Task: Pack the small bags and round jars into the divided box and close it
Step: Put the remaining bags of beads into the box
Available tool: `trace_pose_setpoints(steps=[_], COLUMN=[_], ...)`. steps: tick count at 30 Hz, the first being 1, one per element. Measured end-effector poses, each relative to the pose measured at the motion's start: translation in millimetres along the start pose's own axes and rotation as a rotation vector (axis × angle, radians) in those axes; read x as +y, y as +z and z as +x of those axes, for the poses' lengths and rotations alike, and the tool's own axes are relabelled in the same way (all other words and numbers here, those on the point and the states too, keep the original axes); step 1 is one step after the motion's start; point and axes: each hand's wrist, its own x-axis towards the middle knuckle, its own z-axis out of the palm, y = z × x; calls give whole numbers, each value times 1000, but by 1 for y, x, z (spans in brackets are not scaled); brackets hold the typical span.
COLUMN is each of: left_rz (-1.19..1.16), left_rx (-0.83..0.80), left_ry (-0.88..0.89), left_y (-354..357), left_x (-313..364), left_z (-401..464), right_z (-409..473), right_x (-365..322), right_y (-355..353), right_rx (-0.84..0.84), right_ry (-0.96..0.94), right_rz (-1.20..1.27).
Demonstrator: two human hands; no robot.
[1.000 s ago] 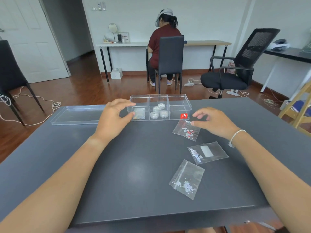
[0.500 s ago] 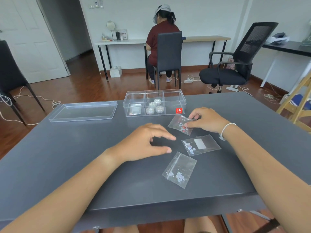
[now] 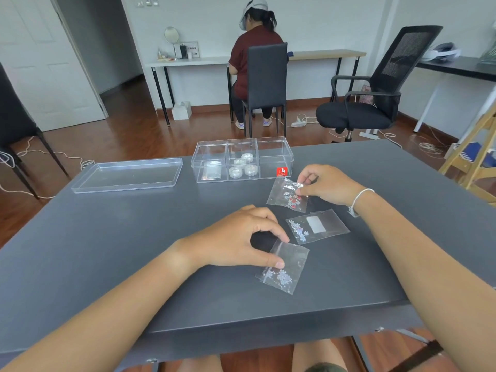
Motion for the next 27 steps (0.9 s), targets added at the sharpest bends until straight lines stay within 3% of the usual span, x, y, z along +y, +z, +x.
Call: trace_pose_setpoints(steps=[12, 20, 27], left_rz=[-266, -456, -511], left_rx=[144, 441, 649], left_ry=[-57, -77, -92], left_y=[-4, -19, -29], left_x=[-7, -21, -29], left_z=[1, 5, 4], right_z=[-5, 9, 48], right_x=[-9, -18, -37], right_y=[-17, -33, -34], right_rx=[95, 342, 571], right_ry=[-63, -111, -97], right_rz=[254, 508, 488])
